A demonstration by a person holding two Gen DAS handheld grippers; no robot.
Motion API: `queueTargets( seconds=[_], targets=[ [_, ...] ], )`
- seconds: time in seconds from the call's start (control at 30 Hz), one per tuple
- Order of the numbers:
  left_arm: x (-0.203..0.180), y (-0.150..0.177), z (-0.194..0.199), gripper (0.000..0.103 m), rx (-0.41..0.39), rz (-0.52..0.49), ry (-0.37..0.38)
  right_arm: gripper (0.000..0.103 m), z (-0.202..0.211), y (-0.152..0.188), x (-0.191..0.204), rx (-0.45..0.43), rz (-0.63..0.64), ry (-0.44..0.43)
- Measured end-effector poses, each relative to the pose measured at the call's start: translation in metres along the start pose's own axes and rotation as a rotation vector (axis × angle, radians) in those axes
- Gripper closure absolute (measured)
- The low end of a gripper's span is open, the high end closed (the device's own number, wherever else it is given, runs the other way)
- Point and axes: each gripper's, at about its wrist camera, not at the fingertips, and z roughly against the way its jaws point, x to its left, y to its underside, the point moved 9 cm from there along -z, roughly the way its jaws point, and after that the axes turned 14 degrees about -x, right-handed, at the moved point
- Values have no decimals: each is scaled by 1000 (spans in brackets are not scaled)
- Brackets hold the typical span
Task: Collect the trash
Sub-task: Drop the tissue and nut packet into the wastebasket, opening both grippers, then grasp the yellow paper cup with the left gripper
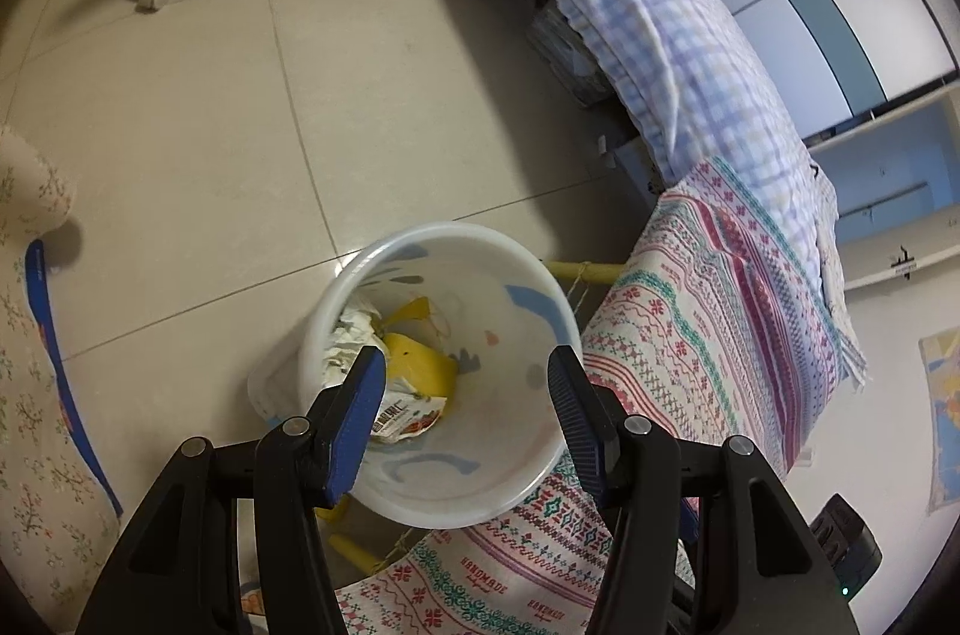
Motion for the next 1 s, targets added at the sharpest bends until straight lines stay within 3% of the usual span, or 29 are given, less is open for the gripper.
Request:
queueTargets(
  seconds=[0.23, 0.43, 0.6, 0.73, 0.8, 0.9, 1.0],
  targets=[
    [-52, 19, -4, 44, -2, -127, 58, 32, 27, 12, -29, 15, 15, 13],
    [-122, 56, -7, 44, 41, -225, 181, 32, 83, -4, -77, -9, 20, 74],
    [-188, 98, 1, 43, 48, -362, 271, 32, 146, -33, -151, -21, -110, 153],
    [-234, 136, 4, 39, 66, -464, 313, 23, 205, -47, -223, -88, -173, 253],
    [-262, 159, 5, 38, 87, -498, 356, 23, 233, -45, -269, -125, -291, 298],
    [-301, 194, 10, 29, 106, -553, 418, 23, 263, -36, -334, -131, -477, 393],
    [-334, 228, 11, 21, 107, -616, 457, 22, 282, -37, -376, -138, -521, 453]
  ],
)
